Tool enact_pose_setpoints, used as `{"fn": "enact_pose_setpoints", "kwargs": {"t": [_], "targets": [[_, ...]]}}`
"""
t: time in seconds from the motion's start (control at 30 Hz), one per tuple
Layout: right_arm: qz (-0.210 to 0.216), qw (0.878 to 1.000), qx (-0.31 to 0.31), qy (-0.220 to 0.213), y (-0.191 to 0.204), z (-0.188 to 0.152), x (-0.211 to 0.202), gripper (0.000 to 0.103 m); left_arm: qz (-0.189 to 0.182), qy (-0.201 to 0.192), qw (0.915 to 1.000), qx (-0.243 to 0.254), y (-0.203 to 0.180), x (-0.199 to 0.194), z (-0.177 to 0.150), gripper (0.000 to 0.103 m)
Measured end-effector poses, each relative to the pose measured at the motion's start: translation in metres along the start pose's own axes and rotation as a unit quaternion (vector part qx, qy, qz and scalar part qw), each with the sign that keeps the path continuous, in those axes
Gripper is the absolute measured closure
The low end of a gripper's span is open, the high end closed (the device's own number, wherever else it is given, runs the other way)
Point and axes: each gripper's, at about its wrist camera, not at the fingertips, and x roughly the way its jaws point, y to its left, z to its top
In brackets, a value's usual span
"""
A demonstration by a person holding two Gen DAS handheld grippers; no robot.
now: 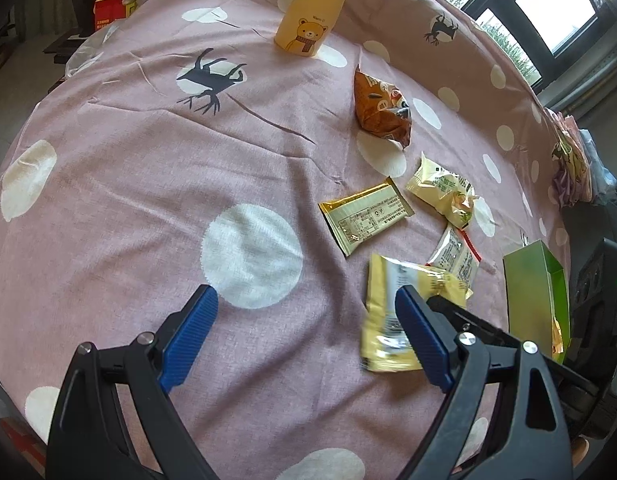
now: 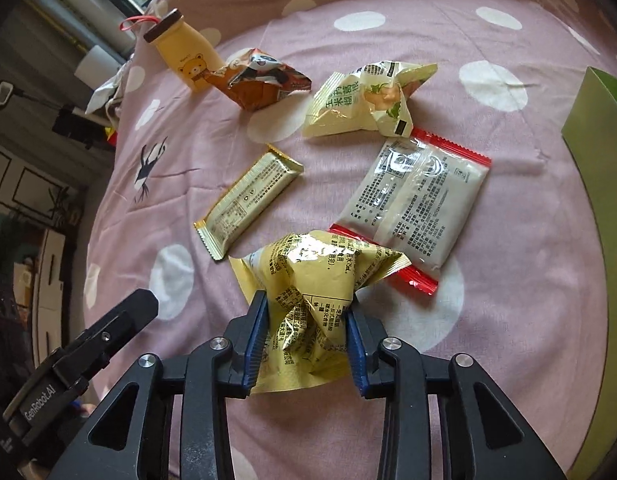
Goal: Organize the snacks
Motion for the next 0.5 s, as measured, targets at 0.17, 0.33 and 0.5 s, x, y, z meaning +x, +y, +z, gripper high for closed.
{"fn": "enact_pose_setpoints", "kwargs": {"t": [0.17, 0.33, 0.5], "targets": [[-0.009, 0.999, 0.005, -0.042, -0.008, 0.002, -0.023, 0.048, -0.017, 0.019, 0.9996, 0.014, -0.011, 0.009, -0.004, 0.013], [0.026, 0.997, 0.036, -0.061, -0.027, 0.005, -0.037, 0.04, -0.049, 0.051, 0.9969, 0.036, -0.033, 0.024, -0.014, 0.013], [0.038, 0.997, 0.05, -0.036, -0.031, 0.005, -0.022, 0.04, -0.065, 0.075, 0.9937, 0.053, -0.048, 0.038, -0.021, 0.014]]}}
